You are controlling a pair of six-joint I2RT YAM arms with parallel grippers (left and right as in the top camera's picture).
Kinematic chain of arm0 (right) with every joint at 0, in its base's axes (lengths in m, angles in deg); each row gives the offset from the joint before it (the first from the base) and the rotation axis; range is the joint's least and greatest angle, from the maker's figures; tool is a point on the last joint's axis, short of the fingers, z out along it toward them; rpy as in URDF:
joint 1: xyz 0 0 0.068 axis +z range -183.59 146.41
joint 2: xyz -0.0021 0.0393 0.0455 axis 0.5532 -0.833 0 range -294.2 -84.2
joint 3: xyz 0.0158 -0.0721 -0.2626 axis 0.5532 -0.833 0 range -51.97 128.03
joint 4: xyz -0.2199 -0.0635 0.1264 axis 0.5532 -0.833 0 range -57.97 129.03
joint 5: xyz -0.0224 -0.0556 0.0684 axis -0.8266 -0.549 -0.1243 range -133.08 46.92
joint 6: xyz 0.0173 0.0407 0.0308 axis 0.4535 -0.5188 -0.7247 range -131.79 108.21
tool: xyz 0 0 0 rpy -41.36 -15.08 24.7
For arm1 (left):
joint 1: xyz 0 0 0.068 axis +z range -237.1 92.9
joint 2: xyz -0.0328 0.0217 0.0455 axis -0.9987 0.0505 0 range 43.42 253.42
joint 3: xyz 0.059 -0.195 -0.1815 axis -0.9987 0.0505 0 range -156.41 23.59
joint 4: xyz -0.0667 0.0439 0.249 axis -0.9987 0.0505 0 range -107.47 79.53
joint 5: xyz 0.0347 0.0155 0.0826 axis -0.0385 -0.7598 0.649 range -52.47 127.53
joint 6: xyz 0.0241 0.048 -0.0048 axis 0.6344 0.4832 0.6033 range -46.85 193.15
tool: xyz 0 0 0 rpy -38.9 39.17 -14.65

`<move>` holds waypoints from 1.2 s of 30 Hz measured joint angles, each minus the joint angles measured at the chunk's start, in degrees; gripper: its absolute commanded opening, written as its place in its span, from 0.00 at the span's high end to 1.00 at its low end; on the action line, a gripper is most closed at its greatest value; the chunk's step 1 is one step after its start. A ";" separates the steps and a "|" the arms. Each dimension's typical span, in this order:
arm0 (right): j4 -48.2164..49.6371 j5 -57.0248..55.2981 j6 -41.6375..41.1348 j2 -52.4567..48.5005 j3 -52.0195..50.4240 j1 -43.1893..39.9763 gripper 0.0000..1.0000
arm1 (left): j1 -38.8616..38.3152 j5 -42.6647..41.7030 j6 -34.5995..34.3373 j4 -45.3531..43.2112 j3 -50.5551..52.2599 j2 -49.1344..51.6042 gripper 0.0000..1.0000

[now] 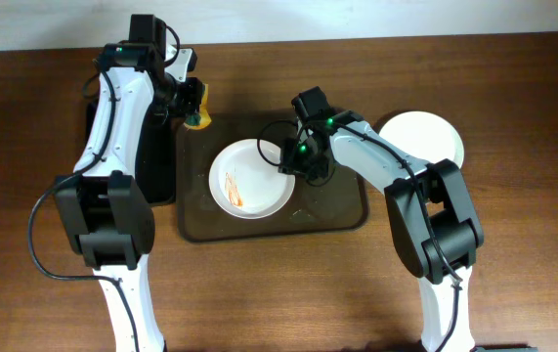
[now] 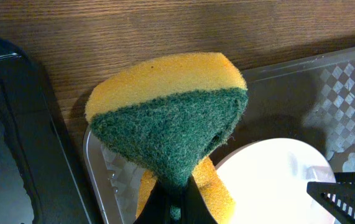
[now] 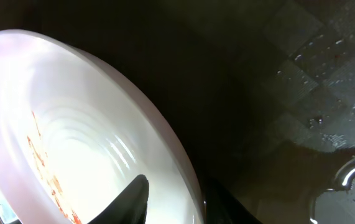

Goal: Clean dirty plates on tray and stack at the side
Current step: 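Move the sponge in the left gripper onto the pinkish plate, then scrub the pinkish plate with the sponge while right gripper holds its rim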

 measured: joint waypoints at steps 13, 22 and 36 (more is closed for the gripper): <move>5.42 -1.84 -6.43 -0.35 -0.83 -2.32 0.96 | -0.83 -0.52 0.00 0.26 0.68 0.00 0.99; 5.25 -2.60 -6.40 -0.37 -0.83 -3.78 0.96 | -6.54 -0.90 1.86 -4.09 12.76 0.00 1.00; 5.22 -2.60 -6.40 -0.37 -0.83 -3.78 0.96 | -9.49 -0.83 6.36 -16.81 15.23 0.00 0.99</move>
